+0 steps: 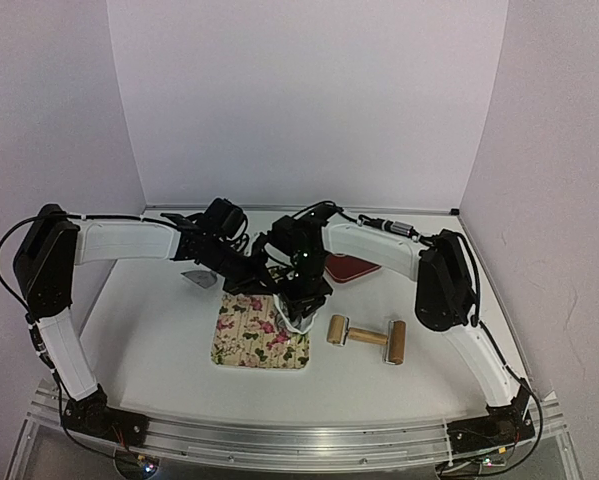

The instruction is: Roll out the dumpling wrappers from the dough

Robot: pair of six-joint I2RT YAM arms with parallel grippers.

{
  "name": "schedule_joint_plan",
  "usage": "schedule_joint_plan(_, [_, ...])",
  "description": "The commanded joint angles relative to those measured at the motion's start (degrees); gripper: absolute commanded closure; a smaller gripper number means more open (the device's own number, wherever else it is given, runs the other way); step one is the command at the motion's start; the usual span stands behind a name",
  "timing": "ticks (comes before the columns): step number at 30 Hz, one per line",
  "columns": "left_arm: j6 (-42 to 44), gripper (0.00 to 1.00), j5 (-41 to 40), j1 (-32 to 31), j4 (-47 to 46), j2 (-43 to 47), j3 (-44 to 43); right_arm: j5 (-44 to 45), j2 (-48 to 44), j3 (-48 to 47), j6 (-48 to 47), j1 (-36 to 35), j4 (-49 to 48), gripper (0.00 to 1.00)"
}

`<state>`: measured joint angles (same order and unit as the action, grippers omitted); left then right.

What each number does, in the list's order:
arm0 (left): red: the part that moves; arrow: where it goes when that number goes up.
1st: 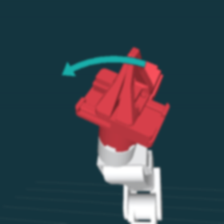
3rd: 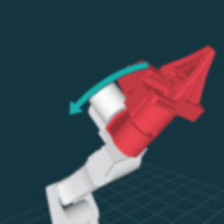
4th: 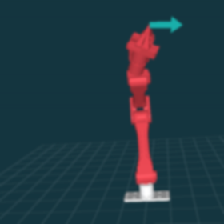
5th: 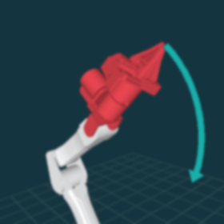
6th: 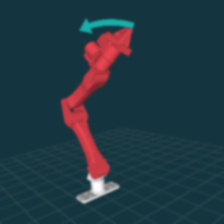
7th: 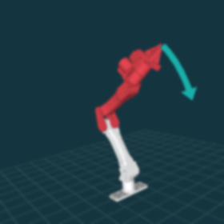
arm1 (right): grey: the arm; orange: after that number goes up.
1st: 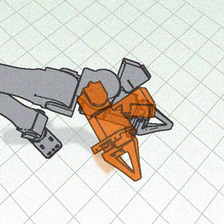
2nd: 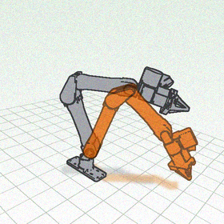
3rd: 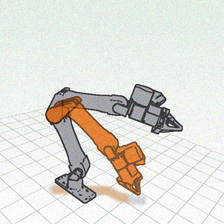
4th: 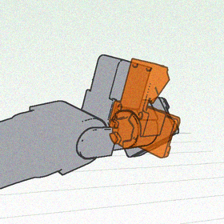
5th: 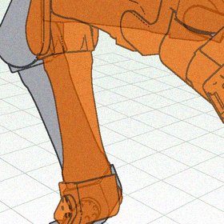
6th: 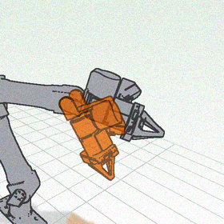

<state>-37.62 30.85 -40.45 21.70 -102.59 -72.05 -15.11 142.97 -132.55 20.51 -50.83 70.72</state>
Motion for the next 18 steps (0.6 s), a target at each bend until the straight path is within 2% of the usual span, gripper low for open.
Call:
schedule_joint_plan(1, [-0.9, 1.00, -0.1, 0.2, 0.6, 2.8, -2.6, 0.0, -7.7, -2.7, 2.2, 0.3, 1.5, 0.66])
schedule_joint_plan(6, [-1.0, 1.00, 1.1, 0.2, -0.5, 3.3, -2.6, 1.7, -12.8, -0.1, 3.8, 1.1, 1.6, 0.58])
schedule_joint_plan(11, [-1.0, 1.00, 2.8, 0.2, -2.3, 3.3, -2.8, 2.6, -18.8, 8.1, 4.0, 3.2, 0.1, 0.51])
schedule_joint_plan(15, [-1.2, 1.00, 3.9, 0.2, -3.0, 2.3, -3.2, -4.5, -24.6, 19.6, 2.4, 6.1, -9.8, 0.50])
schedule_joint_plan(18, [-2.1, 1.00, 3.9, 0.1, -2.7, 1.2, -4.3, -7.8, -28.8, 27.3, -1.5, 6.4, -19.0, 0.45])
